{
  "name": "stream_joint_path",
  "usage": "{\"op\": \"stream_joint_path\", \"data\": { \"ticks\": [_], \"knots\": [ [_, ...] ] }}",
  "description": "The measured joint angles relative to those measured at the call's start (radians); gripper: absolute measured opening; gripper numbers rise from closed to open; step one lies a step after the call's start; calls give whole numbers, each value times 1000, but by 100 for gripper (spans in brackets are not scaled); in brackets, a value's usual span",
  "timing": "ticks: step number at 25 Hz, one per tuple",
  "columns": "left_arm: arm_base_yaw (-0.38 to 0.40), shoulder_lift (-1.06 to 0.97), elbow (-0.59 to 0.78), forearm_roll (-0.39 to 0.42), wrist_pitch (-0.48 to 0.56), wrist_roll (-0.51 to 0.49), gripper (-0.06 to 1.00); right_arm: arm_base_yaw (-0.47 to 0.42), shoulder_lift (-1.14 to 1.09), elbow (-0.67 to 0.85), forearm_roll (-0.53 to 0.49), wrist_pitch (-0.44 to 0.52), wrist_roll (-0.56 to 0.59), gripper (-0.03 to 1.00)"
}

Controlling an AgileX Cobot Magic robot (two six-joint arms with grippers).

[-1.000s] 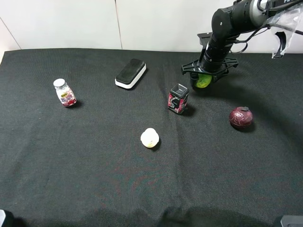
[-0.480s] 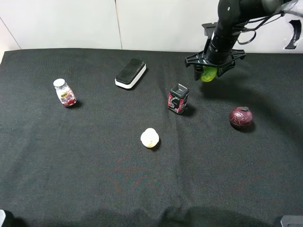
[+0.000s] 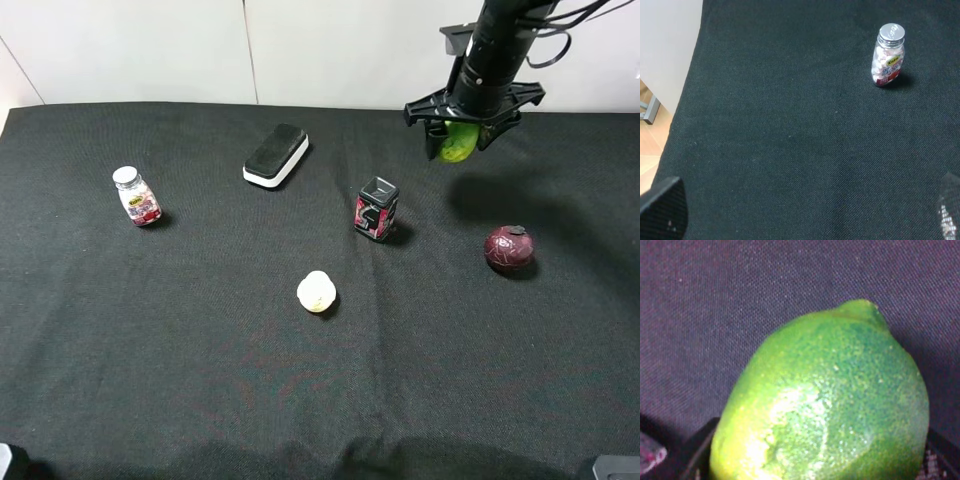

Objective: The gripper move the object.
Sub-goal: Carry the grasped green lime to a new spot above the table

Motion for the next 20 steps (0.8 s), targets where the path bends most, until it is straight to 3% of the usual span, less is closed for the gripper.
{"op": "stream_joint_path", "data": {
  "ticks": [7, 20],
  "knots": [
    [0, 0, 0, 0, 0, 0, 100, 51, -74, 0, 8, 65, -7, 49],
    [0, 0, 0, 0, 0, 0, 100, 269, -123, 0, 11, 133, 9, 49]
  ]
}}
